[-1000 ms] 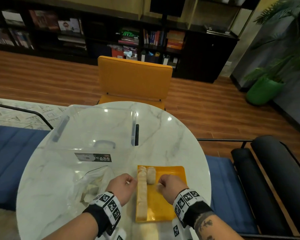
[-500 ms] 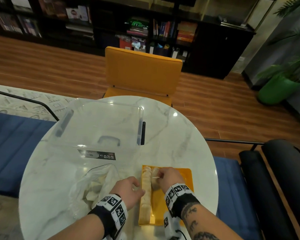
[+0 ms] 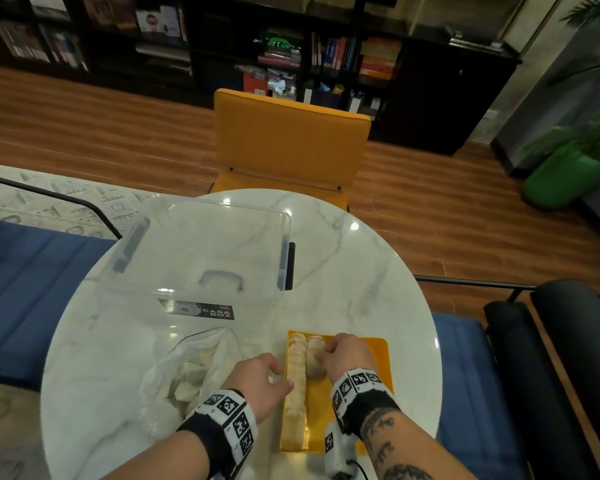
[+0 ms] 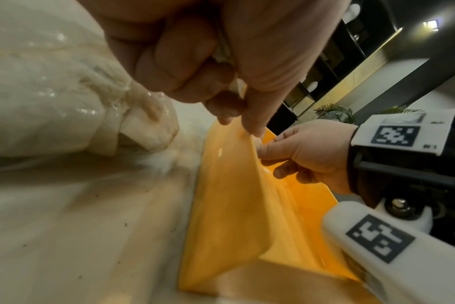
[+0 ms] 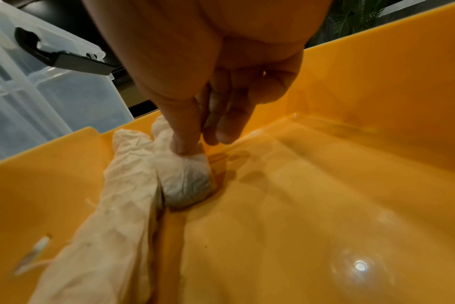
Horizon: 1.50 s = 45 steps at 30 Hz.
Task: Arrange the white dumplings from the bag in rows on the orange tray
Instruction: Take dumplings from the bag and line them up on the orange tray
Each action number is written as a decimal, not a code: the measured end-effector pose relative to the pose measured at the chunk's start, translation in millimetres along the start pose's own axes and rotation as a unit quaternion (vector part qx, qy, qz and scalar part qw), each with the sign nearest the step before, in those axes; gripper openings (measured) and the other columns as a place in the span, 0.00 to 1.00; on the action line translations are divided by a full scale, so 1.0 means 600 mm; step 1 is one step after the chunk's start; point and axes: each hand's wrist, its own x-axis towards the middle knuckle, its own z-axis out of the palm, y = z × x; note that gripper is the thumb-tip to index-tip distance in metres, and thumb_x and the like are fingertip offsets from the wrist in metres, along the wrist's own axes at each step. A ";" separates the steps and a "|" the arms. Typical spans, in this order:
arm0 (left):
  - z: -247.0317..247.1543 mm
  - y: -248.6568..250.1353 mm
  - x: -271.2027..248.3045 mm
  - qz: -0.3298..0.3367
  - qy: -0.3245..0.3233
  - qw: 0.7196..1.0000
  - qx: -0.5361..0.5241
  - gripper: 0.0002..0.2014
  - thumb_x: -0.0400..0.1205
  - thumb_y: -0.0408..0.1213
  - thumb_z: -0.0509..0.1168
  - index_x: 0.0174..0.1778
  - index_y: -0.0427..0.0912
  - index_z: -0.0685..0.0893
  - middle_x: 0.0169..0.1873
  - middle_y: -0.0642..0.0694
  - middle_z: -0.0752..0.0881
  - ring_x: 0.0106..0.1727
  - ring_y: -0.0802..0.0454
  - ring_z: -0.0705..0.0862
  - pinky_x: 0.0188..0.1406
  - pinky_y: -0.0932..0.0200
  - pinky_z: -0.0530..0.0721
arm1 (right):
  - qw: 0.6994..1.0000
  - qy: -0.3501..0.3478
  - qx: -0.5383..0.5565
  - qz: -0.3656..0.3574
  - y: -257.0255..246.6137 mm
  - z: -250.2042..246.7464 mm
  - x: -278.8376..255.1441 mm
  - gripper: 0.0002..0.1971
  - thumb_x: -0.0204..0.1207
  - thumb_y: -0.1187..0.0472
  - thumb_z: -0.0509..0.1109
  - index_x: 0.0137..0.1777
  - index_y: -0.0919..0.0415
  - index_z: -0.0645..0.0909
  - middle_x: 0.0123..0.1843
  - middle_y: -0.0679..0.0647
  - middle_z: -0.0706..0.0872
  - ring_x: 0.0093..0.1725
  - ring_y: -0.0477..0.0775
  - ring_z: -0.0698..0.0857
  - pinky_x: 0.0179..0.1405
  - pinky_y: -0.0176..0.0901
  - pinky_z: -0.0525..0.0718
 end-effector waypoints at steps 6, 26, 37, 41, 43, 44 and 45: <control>-0.020 0.018 0.003 -0.040 -0.009 0.988 -0.150 0.12 0.80 0.54 0.62 0.42 0.50 0.83 0.36 0.51 0.87 0.34 0.54 0.82 0.35 0.59 0.79 | 0.999 0.014 0.048 -0.001 0.011 -0.015 -0.024 0.09 0.76 0.48 0.74 0.50 0.51 0.81 0.45 0.48 0.87 0.44 0.50 0.85 0.45 0.43 0.86; -0.037 0.084 -0.055 -0.005 -0.106 0.809 -0.578 0.09 0.85 0.26 0.62 0.57 0.41 0.83 0.49 0.40 0.90 0.52 0.44 0.87 0.57 0.49 0.83 | 0.902 -0.008 0.415 -0.122 0.005 -0.026 -0.160 0.08 0.78 0.55 0.75 0.41 0.57 0.83 0.35 0.52 0.89 0.31 0.45 0.85 0.33 0.42 0.85; -0.025 0.070 -0.062 0.146 -0.052 0.945 -0.288 0.07 0.82 0.30 0.67 0.43 0.47 0.86 0.30 0.51 0.91 0.32 0.61 0.87 0.38 0.62 0.83 | 0.911 0.014 0.360 -0.200 0.039 -0.057 -0.162 0.18 0.73 0.51 0.79 0.62 0.40 0.82 0.50 0.43 0.85 0.41 0.41 0.82 0.45 0.32 0.83; -0.016 0.060 -0.060 0.173 -0.076 0.959 -0.209 0.08 0.81 0.40 0.70 0.53 0.54 0.80 0.38 0.49 0.92 0.42 0.51 0.91 0.48 0.53 0.87 | 0.942 0.000 0.235 -0.238 0.039 -0.057 -0.156 0.03 0.76 0.52 0.74 0.48 0.44 0.87 0.43 0.43 0.89 0.43 0.40 0.84 0.43 0.33 0.82; -0.015 0.059 -0.061 0.171 -0.068 0.963 -0.195 0.12 0.78 0.38 0.72 0.54 0.55 0.79 0.38 0.50 0.92 0.40 0.53 0.90 0.46 0.54 0.87 | 0.946 0.002 0.229 -0.231 0.043 -0.054 -0.148 0.01 0.77 0.53 0.74 0.46 0.45 0.87 0.42 0.44 0.89 0.42 0.41 0.84 0.43 0.34 0.83; -0.015 0.059 -0.061 0.170 -0.061 0.965 -0.192 0.12 0.77 0.37 0.73 0.53 0.54 0.79 0.37 0.49 0.92 0.40 0.51 0.89 0.46 0.53 0.87 | 0.946 -0.002 0.226 -0.231 0.044 -0.053 -0.144 0.01 0.77 0.54 0.73 0.46 0.45 0.87 0.42 0.43 0.89 0.42 0.42 0.84 0.43 0.35 0.84; -0.015 0.058 -0.060 0.167 -0.057 0.966 -0.189 0.12 0.76 0.36 0.73 0.51 0.54 0.80 0.37 0.49 0.92 0.39 0.50 0.89 0.46 0.52 0.87 | 0.947 -0.013 0.220 -0.234 0.045 -0.051 -0.142 0.01 0.77 0.53 0.73 0.46 0.45 0.87 0.42 0.42 0.90 0.42 0.42 0.85 0.45 0.37 0.85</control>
